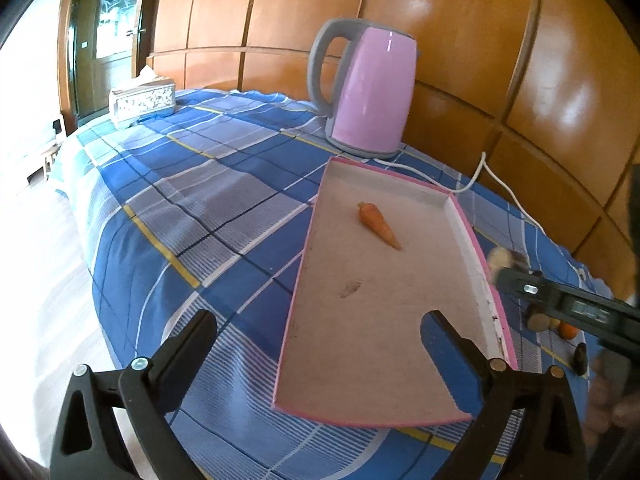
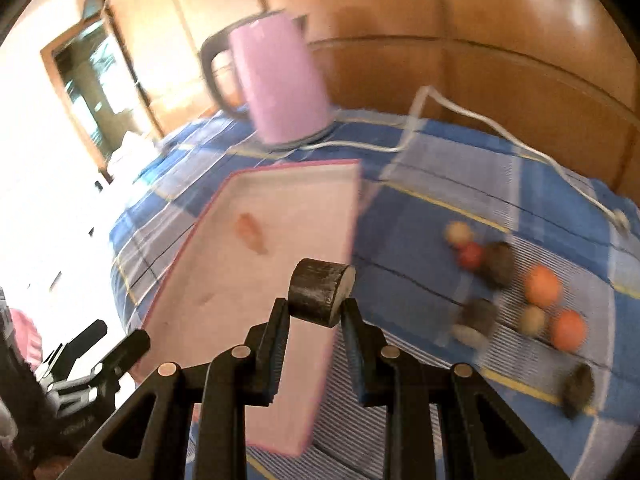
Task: Organize fruits
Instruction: 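Grasp the dark round slice with the right tool, drop it in the tray, then reach the left tool to the dark avocado piece and grasp it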
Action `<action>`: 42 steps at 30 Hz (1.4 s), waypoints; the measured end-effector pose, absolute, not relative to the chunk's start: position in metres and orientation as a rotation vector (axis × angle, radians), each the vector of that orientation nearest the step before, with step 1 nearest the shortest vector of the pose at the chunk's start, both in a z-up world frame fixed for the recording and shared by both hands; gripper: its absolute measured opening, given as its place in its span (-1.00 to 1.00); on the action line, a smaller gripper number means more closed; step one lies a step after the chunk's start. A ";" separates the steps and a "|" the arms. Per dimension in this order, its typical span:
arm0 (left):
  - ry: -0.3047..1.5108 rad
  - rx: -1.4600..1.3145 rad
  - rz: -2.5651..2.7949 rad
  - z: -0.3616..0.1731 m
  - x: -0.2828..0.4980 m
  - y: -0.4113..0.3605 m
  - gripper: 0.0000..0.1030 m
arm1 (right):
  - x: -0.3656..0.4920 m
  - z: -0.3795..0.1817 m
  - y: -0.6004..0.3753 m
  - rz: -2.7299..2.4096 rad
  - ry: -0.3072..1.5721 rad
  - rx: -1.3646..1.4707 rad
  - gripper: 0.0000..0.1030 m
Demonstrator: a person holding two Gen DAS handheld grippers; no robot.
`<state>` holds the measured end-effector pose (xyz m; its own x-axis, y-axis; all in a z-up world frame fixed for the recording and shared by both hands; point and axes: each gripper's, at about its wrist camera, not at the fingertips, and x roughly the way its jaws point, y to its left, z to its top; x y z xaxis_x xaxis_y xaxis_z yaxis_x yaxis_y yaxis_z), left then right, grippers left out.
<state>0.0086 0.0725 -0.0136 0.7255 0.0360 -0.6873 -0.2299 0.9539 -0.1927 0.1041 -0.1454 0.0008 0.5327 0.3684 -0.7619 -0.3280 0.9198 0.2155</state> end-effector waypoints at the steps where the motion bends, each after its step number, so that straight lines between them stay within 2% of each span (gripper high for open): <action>1: 0.753 -0.273 0.151 -0.015 0.010 0.073 0.99 | 0.107 -0.001 -0.138 0.423 0.930 0.039 -0.49; 8: 0.774 -0.278 0.161 -0.021 0.012 0.078 0.99 | 0.146 -0.022 -0.097 0.421 0.984 -0.005 -0.48; 11: 0.779 -0.281 0.167 -0.023 0.014 0.080 0.99 | 0.152 -0.022 -0.096 0.403 0.992 -0.002 -0.38; 24: 0.783 -0.257 0.135 -0.019 0.012 0.068 0.99 | 0.112 -0.007 -0.133 0.340 0.924 0.030 -0.30; 42: 0.772 -0.199 0.065 -0.009 0.004 0.045 0.99 | 0.040 -0.013 -0.272 -0.049 0.871 0.100 -0.25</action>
